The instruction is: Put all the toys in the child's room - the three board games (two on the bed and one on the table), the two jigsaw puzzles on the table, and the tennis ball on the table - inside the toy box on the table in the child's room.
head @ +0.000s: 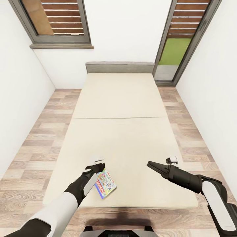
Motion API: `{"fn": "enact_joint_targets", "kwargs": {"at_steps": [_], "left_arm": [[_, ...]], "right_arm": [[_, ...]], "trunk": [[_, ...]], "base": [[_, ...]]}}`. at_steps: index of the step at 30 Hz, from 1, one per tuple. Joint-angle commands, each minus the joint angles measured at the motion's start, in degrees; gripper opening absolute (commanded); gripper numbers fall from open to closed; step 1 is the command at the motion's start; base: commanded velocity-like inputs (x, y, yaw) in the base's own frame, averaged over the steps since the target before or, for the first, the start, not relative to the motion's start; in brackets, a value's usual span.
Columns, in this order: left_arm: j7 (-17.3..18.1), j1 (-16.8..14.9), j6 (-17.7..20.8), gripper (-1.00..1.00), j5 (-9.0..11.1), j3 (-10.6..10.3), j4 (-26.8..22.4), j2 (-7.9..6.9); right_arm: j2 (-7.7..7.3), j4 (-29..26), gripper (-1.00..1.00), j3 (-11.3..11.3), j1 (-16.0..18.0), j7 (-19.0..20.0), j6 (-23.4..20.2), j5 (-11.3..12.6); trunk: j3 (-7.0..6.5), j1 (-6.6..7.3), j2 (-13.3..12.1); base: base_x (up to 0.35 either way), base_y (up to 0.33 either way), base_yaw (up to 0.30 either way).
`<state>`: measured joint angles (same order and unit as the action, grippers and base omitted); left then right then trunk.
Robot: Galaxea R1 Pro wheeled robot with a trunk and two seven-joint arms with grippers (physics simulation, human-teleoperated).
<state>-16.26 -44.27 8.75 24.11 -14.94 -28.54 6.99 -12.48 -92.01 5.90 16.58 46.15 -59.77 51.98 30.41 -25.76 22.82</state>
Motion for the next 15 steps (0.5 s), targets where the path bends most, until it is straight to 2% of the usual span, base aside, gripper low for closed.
{"fn": "enact_joint_targets", "kwargs": {"at_steps": [1,7,15], "left_arm": [[-0.5,0.0,0.2,1.0,0.5,-0.4,-0.1,-0.05],[-0.5,0.0,0.2,1.0,0.5,-0.4,-0.1,-0.05],[-0.5,0.0,0.3,1.0,0.5,-0.4,-0.1,-0.05]], "right_arm": [[0.0,0.0,1.0,0.0,0.0,0.3,-0.2,-0.2],[0.04,0.0,1.0,-0.1,0.0,0.3,-0.2,-0.2],[0.07,0.0,1.0,-0.1,0.0,0.3,-0.2,-0.3]], "trunk": [[0.17,-0.03,0.1],[0.74,-0.03,0.1],[1.48,-0.03,0.1]], "base": [[0.0,0.0,0.07],[0.019,0.0,0.07],[0.132,0.0,0.07]]}}
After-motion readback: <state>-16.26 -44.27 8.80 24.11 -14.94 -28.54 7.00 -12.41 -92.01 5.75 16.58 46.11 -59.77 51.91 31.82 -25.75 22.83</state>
